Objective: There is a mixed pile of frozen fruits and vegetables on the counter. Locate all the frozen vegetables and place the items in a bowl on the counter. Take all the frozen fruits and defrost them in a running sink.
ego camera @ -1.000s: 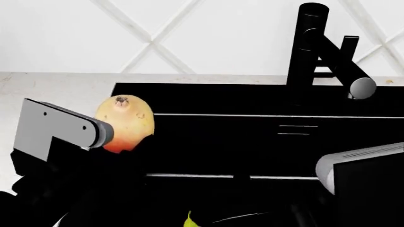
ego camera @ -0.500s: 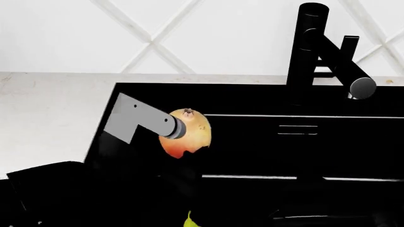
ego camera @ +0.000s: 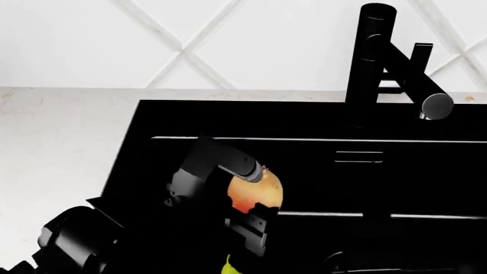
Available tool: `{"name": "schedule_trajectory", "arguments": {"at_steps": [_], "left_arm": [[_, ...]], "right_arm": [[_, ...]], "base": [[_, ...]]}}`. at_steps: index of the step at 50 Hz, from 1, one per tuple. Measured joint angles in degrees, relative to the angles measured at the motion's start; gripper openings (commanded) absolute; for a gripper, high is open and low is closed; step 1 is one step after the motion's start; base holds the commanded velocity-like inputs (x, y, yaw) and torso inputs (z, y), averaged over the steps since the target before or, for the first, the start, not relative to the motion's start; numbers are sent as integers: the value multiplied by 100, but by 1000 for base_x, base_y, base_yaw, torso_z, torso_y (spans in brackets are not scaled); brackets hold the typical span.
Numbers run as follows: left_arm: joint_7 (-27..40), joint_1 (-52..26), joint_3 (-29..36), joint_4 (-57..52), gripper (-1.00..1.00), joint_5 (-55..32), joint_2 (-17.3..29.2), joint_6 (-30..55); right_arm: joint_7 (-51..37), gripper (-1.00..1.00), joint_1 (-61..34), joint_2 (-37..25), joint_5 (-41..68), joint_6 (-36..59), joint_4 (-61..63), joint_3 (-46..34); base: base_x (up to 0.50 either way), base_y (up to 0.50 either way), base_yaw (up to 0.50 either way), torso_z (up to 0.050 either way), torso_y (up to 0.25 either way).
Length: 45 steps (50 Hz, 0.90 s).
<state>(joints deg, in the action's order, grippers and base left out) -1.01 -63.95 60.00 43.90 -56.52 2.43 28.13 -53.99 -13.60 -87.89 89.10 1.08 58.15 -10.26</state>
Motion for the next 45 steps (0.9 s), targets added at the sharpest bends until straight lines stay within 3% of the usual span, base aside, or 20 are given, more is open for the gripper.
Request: {"name": "schedule_trajectory", "arguments": {"at_steps": [8, 15, 36, 37, 45], "left_arm": [[-147, -216, 1407, 743, -100, -1195, -131, -653], [-231, -300, 2206, 1081, -100, -1851, -183, -939], [-339, -220, 2911, 1501, -100, -2290, -225, -955], [-341, -223, 2920, 1502, 100, -2296, -225, -952], [-290, -309, 2920, 1447, 100, -2403, -235, -922]], "right_arm": [[-24, 100, 127, -42, -53, -77, 46, 22], [-43, 100, 211, -78, -75, -130, 73, 49], [-108, 100, 515, -156, -232, -345, 148, 65], [-109, 100, 530, -158, -242, -355, 149, 64], [-107, 100, 652, -167, -327, -439, 150, 54]], "base": [[0, 0, 0, 1, 0], [0, 0, 0, 0, 0], [0, 0, 0, 0, 0], [0, 0, 0, 0, 0], [0, 0, 0, 0, 0]]}}
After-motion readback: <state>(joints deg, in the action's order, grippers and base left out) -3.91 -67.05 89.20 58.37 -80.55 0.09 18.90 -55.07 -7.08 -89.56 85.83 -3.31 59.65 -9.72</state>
